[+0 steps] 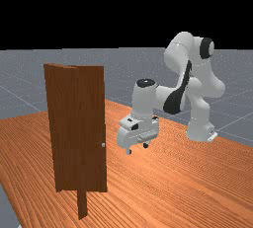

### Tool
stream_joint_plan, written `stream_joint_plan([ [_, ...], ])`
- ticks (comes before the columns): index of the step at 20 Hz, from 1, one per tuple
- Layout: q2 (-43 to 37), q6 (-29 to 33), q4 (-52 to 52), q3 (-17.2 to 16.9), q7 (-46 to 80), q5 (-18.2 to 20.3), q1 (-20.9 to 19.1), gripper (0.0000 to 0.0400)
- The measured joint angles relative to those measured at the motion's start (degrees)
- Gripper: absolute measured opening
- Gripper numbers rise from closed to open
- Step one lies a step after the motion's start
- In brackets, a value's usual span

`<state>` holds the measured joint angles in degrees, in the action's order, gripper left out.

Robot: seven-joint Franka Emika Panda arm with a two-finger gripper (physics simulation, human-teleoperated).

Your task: Close the door

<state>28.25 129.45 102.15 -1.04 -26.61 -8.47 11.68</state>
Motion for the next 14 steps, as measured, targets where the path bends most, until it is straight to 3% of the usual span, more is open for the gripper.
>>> stream_joint_plan([
  [4,-0.48,0.06,0.85,-1.39,-0.61,-1.89,-0.59,0.0400],
  [6,-0.80,0.47,1.28,0.22,-5.48,2.41,-3.59,0.0400],
  [9,-2.18,5.03,4.31,-0.49,-6.01,1.88,-4.53,0.0400],
  [12,3.80,0.12,-6.23,2.54,-20.88,1.30,-6.99,0.0400],
  [14,10.92,-4.87,-18.82,3.84,-25.52,1.12,-6.88,0.0400],
])
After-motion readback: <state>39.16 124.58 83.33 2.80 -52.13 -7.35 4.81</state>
